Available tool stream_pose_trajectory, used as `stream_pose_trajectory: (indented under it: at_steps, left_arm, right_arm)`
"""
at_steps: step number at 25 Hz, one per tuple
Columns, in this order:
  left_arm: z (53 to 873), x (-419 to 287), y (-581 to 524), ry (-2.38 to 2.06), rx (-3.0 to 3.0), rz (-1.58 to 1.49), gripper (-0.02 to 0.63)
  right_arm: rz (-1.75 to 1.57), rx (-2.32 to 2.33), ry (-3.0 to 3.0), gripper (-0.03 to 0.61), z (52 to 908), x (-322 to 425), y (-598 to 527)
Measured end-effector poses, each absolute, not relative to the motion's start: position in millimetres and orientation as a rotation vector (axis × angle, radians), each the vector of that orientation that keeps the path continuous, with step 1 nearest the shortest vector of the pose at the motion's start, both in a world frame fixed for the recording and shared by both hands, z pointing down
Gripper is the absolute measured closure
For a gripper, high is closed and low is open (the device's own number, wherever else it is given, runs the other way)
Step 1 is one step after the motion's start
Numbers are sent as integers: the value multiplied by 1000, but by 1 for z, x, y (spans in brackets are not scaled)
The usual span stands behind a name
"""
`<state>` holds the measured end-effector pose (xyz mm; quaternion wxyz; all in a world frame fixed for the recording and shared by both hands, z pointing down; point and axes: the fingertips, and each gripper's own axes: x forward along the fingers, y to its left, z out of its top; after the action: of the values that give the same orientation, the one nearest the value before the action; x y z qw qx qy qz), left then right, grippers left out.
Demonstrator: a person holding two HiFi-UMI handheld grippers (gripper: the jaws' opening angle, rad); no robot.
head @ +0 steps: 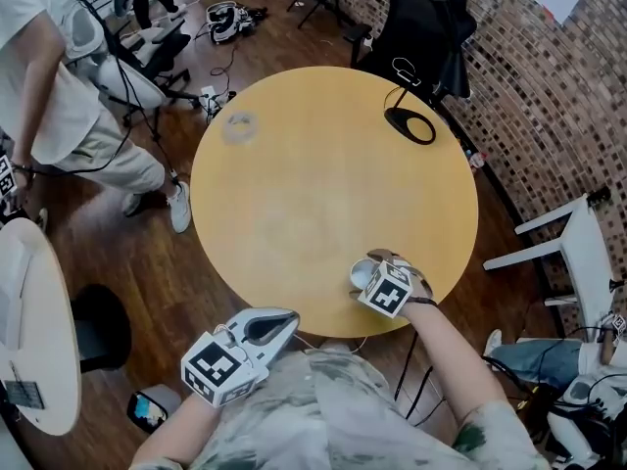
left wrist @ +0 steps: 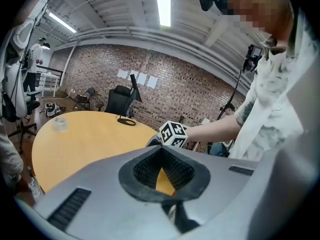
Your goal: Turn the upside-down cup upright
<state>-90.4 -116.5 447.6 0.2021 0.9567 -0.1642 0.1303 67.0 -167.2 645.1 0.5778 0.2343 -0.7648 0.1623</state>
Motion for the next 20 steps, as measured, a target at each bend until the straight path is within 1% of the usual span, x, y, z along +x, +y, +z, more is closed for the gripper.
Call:
stream_pose_trajectory:
  at_steps: [4, 8, 20]
  left_arm:
    - [448, -93, -122, -461, 2664, 369, 609]
    - [451, -96, -124, -467, 2652, 379, 609]
    - [453, -81, -124, -460, 2651, 402, 609]
  right_arm:
    - [392, 470, -1724, 147, 660, 70, -169]
    - [382, 439, -1691, 200, 669, 74, -170]
    - [429, 666, -1934, 219, 651, 75, -179]
